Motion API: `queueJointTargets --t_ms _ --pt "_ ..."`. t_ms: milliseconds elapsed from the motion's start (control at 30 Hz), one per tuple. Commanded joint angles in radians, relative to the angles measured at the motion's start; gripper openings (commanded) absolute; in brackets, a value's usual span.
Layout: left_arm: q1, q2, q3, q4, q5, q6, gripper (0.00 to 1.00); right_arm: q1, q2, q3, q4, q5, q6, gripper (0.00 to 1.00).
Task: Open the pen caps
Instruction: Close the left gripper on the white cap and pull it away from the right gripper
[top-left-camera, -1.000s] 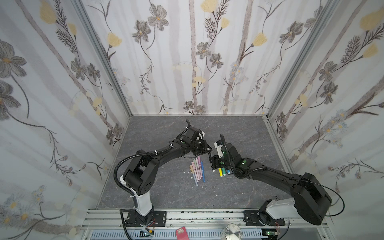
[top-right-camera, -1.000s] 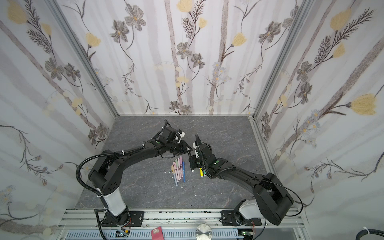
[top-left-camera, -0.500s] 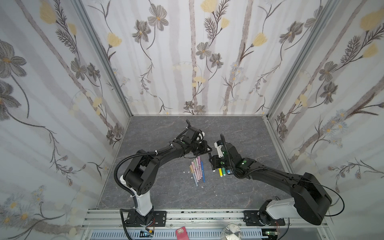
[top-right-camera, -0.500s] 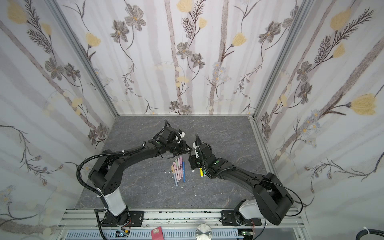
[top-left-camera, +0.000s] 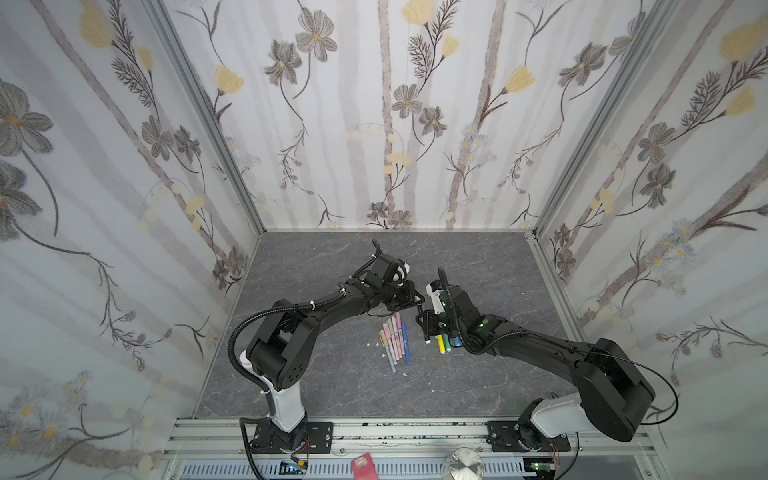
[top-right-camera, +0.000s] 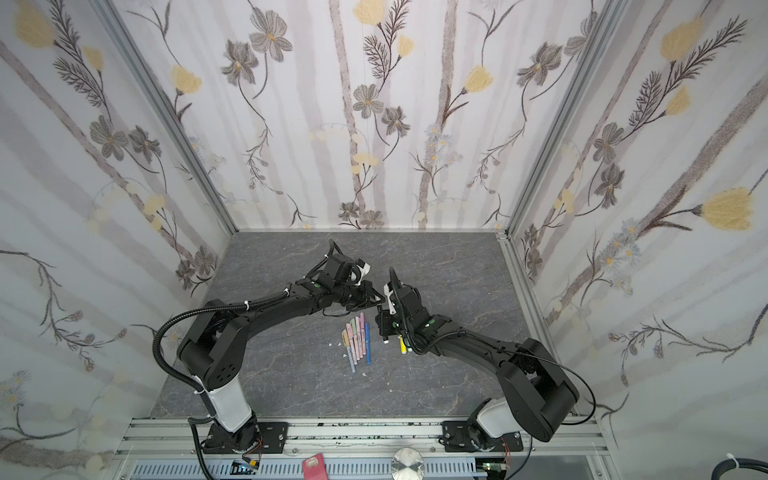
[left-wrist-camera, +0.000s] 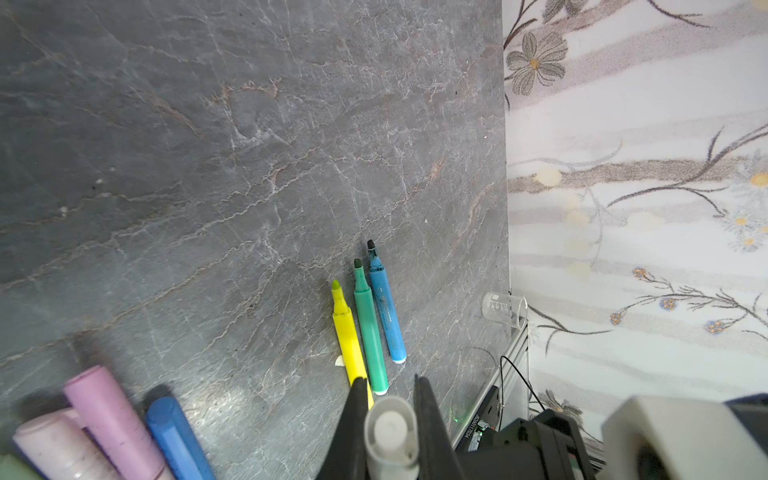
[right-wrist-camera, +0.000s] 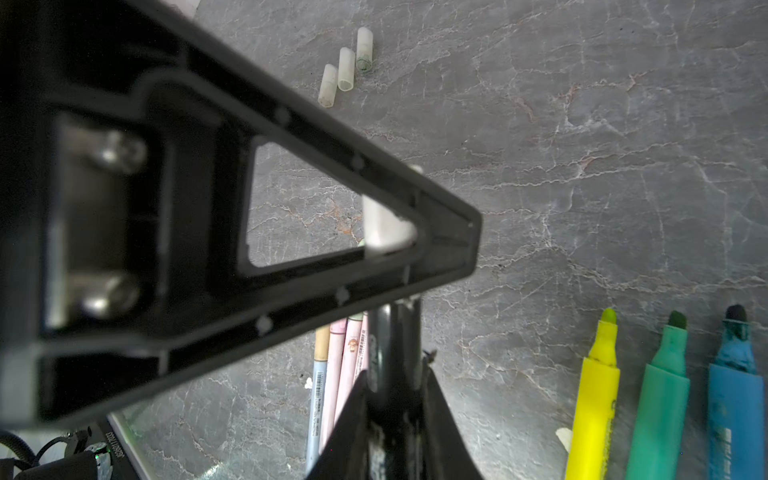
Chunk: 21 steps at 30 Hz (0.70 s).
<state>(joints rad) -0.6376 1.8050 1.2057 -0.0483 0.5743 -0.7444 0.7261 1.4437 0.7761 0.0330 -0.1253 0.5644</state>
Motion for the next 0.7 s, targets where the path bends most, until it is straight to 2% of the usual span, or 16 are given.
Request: queueJointTargets --t_ms 0,67,300,667 --pt "0.002 -0.010 0.011 0.026 0.010 -0.006 0.00 0.002 0.009 0.015 0.042 -0.014 0.003 0.06" --pt "0.005 -0.005 0.024 0.002 -0.015 0.011 0.00 0.002 0.001 0.015 0.034 -0.012 0.001 0.00" --pt "0.032 0.025 0.056 -0.014 -0.124 0.033 0.00 0.009 -0.052 -0.031 0.009 -0.009 0.016 0.00" --pt "0.059 0.110 0.143 -0.016 -0.165 0.034 0.00 0.079 -0.124 -0.159 0.027 0.011 0.081 0.00"
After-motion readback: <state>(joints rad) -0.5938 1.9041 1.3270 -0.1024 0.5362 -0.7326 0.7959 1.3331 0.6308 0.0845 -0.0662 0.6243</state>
